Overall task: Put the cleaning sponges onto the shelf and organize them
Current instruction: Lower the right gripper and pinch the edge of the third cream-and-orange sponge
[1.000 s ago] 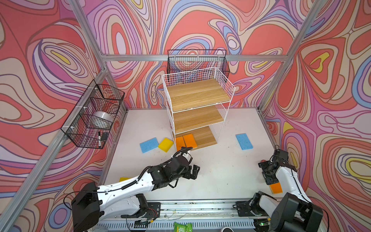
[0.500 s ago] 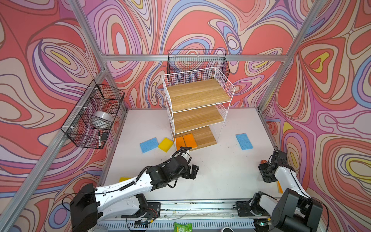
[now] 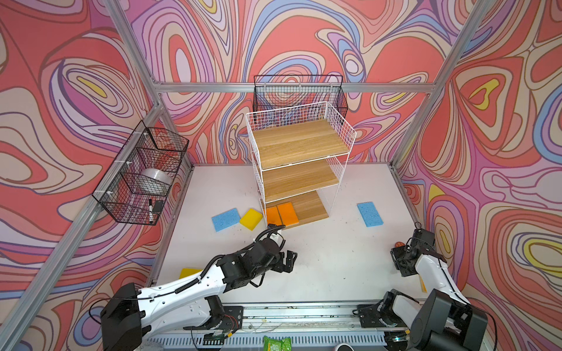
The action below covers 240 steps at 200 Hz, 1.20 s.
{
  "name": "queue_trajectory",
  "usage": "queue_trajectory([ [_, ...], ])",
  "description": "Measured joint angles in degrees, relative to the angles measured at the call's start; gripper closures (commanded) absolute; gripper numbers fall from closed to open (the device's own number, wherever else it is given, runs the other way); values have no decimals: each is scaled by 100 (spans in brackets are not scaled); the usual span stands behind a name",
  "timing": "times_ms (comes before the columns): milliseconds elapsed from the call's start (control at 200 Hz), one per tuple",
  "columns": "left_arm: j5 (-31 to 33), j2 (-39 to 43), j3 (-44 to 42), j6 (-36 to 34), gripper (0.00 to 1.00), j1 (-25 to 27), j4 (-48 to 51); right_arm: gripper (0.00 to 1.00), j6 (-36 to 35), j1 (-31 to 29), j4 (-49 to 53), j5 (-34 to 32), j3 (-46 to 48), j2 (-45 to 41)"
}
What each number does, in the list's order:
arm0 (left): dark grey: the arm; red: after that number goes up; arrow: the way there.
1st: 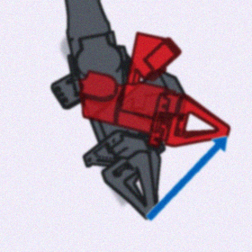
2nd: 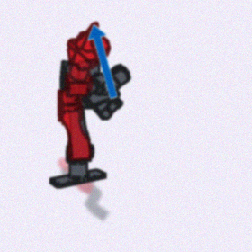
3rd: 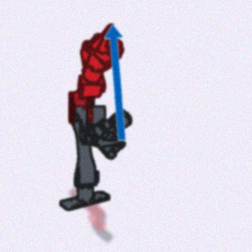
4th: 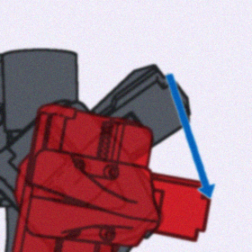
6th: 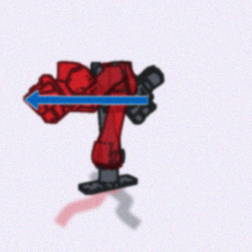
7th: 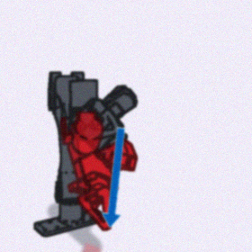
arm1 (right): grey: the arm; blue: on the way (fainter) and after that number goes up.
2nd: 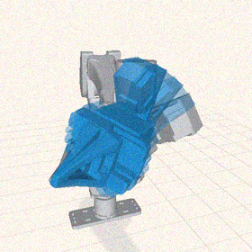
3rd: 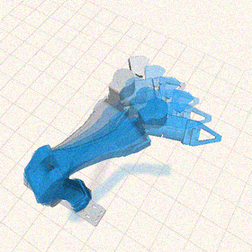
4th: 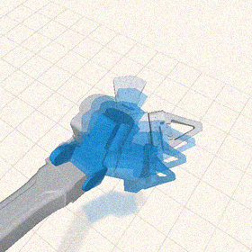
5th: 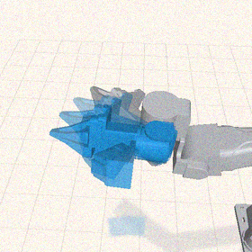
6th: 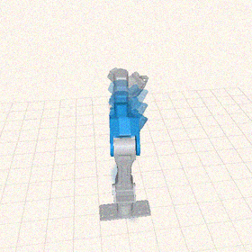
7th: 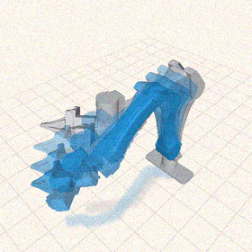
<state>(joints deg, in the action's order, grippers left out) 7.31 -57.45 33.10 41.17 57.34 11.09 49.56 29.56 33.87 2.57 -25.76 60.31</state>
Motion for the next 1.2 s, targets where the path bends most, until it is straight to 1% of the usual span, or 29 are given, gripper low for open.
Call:
queue_trajectory([
  [185,-28,0,0,-2,0,-151,0,100,-24,0,2,31,20,-155],
  [330,-72,0,0,-7,0,-219,0,99,-44,0,55,35,24,-450],
  [350,-74,0,0,-7,0,-223,0,93,-44,0,66,35,24,-514],
  [355,-76,0,0,-7,0,-223,0,90,-44,0,68,35,24,-529],
  [365,-81,0,0,-9,0,-223,0,89,-44,0,70,35,24,-544],
  [370,-81,0,0,-7,0,-223,0,86,-44,0,74,35,24,-555],
  [376,-83,0,0,-7,0,-223,0,86,-44,0,76,35,24,-564],
  [381,-87,0,0,-7,0,-223,0,83,-44,0,79,35,24,-573],
  [391,-90,0,0,-7,0,-225,0,82,-35,0,85,31,24,-592],
  [396,-90,0,0,-7,0,-225,0,79,-50,0,92,31,24,-610],
  [421,-92,0,0,-7,0,-227,0,72,-17,0,116,22,24,-673],
  [426,-92,0,0,-7,0,-227,0,72,-17,0,116,22,24,-673],
  [456,-98,0,0,-7,0,-227,0,63,-26,0,162,-4,22,-745],
  [481,-109,-2,0,-9,0,-227,0,60,-55,0,199,-11,15,-807],
  [501,-111,-2,0,-9,0,-227,0,54,-13,0,232,-31,7,-841],
  [506,-114,-2,0,-9,0,-227,0,54,-37,0,254,-37,2,-850],
  [551,-131,-7,0,-13,0,-227,0,39,-44,2,356,-87,-74,-874],
  [611,-136,-7,0,-26,0,-227,0,29,-48,2,479,-179,-247,-807],
  [781,-175,-7,0,-26,0,-227,0,28,-68,140,638,-492,-802,-356],
  [976,-197,-4,0,-31,0,-232,0,29,-116,590,702,-863,-1113,-68],
  [1116,-205,15,-2,-48,0,-234,-2,30,-203,1014,664,-938,-1196,297],
  [1202,-240,46,-44,-50,0,-267,-11,31,-216,1172,658,-933,-1198,420],
])
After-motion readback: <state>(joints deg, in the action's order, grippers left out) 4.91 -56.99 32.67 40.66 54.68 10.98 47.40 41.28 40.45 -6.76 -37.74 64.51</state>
